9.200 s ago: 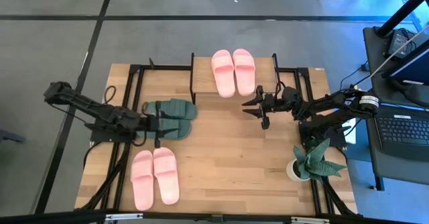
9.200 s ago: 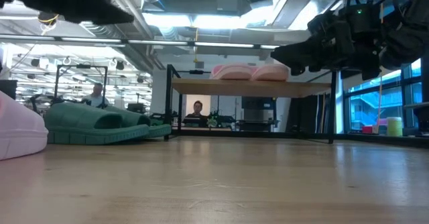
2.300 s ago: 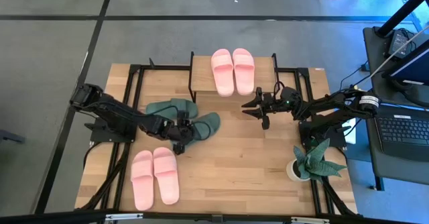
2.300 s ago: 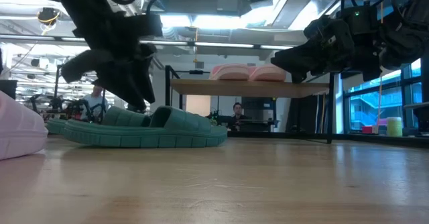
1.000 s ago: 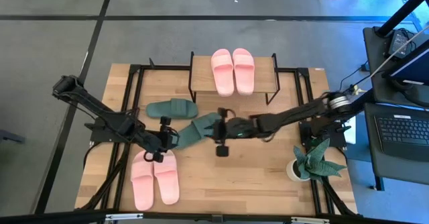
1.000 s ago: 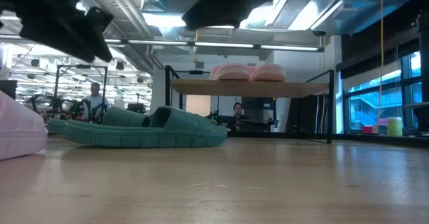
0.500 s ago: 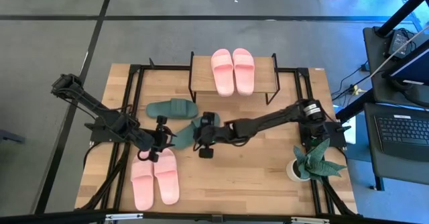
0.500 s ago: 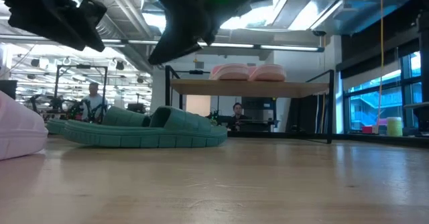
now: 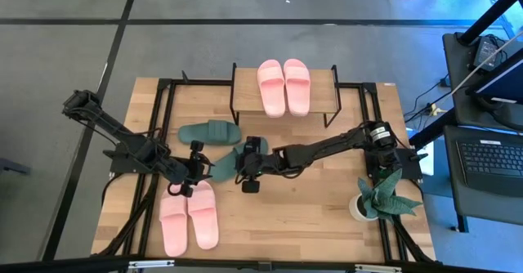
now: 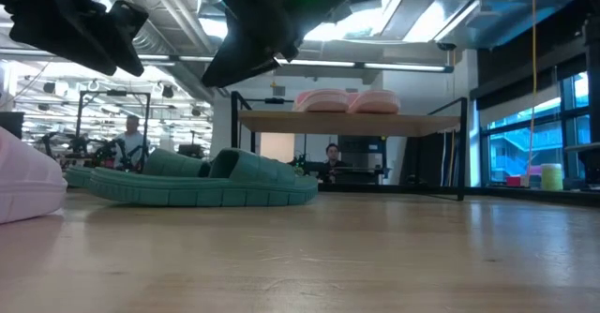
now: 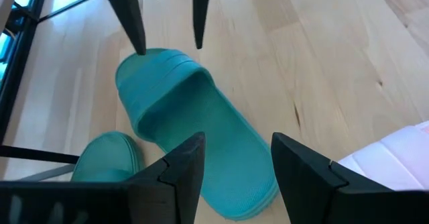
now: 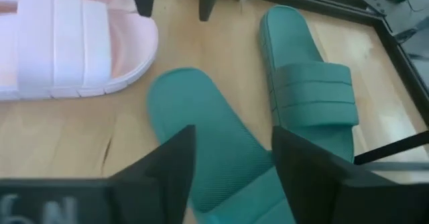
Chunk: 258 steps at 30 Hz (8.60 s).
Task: Pick and place slides into the shelf
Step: Put the green slipper under the shelf
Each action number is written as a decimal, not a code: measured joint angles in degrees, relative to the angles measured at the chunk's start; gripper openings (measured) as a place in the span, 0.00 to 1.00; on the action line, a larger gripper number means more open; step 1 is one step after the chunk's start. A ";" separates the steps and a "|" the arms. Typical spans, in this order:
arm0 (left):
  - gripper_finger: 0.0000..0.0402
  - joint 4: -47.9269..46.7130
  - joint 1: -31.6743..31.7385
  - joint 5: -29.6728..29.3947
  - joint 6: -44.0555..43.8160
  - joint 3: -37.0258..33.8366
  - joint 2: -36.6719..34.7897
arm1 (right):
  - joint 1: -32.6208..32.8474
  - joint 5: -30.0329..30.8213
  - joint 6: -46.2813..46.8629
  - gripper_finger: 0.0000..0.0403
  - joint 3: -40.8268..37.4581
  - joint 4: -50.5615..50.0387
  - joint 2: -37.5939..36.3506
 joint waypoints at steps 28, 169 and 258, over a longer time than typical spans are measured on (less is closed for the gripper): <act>0.41 0.52 -0.96 -1.31 -4.57 0.00 0.02 | 0.96 -1.40 -2.32 0.66 -0.02 2.19 -0.02; 0.41 0.92 -3.48 -1.77 -4.35 0.02 0.04 | -10.35 19.14 0.37 0.11 -58.64 -0.66 -38.13; 0.41 0.87 -3.48 -1.77 -4.09 0.02 0.04 | -1.97 -32.70 26.69 0.61 -49.94 -3.13 -34.12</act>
